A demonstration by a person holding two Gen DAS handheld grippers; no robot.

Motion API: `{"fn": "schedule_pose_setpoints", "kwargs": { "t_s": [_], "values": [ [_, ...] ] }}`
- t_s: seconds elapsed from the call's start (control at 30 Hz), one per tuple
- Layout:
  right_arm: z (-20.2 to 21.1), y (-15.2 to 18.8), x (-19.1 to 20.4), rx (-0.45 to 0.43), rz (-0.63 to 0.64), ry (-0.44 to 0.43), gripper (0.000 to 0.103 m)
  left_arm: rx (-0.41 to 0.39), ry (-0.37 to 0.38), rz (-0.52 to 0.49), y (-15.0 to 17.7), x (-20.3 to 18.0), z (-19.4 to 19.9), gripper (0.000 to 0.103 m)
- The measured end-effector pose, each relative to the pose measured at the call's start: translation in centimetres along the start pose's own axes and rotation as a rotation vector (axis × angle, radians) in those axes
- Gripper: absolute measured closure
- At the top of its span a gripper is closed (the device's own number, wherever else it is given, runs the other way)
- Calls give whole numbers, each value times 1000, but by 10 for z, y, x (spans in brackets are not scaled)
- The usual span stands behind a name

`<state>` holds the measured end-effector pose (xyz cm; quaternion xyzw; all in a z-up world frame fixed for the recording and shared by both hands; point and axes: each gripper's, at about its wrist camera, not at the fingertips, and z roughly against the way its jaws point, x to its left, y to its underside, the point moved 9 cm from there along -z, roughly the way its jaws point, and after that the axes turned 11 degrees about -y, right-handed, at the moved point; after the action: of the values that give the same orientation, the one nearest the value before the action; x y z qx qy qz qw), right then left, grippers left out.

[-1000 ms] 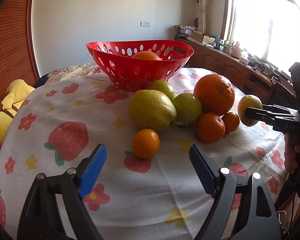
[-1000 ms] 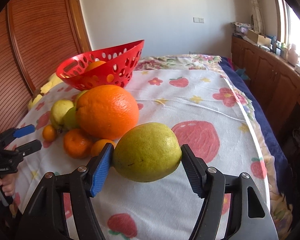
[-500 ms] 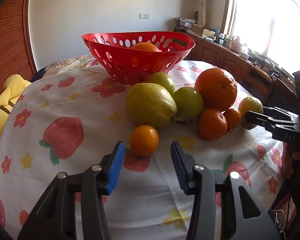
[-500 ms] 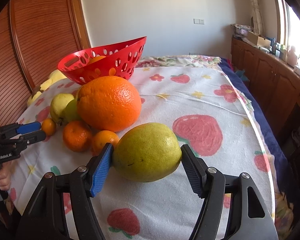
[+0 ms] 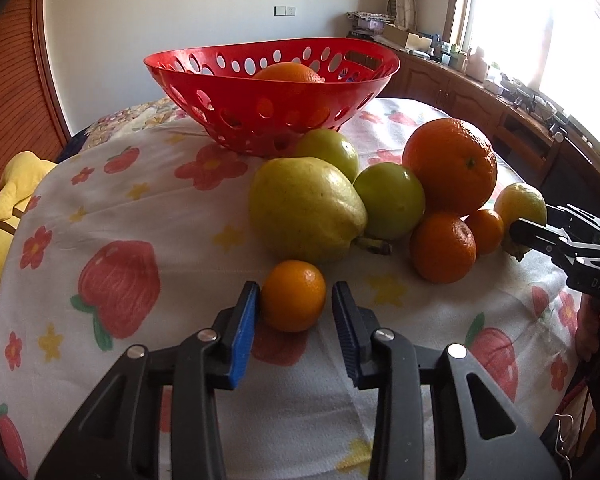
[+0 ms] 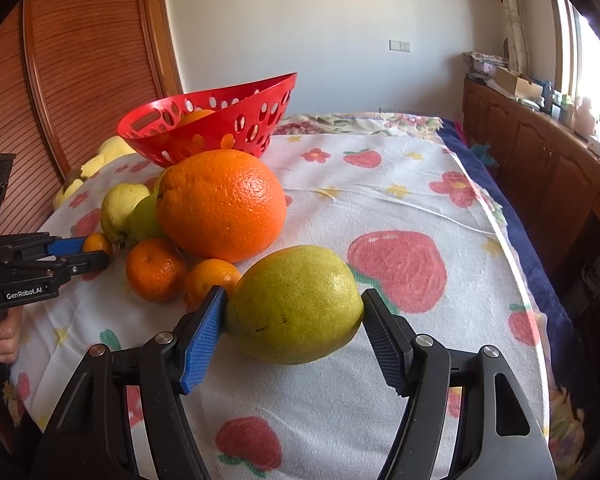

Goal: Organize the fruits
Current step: 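Grasp the green pear with the right tool while the left tool grasps a small tangerine, then carry the pear with the right tool while the left tool carries the tangerine over the basket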

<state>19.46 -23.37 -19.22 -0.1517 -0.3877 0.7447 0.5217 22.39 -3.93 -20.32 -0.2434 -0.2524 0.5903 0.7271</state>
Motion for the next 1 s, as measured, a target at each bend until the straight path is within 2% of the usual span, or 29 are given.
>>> {"fn": "schedule_pose_setpoints", "kwargs": {
  "t_s": [0.23,0.53,0.83,1.0],
  "values": [
    [0,0,1,1,0,0,33,-11,0,5,3,4,5,72],
    [-1,2,1,4,1,-3,33,-83,-1,50,-6,17,35,72],
    [10,-3,-8,-13,-26,-11,33,-156,11,38,-38,17,57,72],
    [23,-21,-13,-35,-13,-16,33,-192,8,31,-65,19,61,72]
  ]
}}
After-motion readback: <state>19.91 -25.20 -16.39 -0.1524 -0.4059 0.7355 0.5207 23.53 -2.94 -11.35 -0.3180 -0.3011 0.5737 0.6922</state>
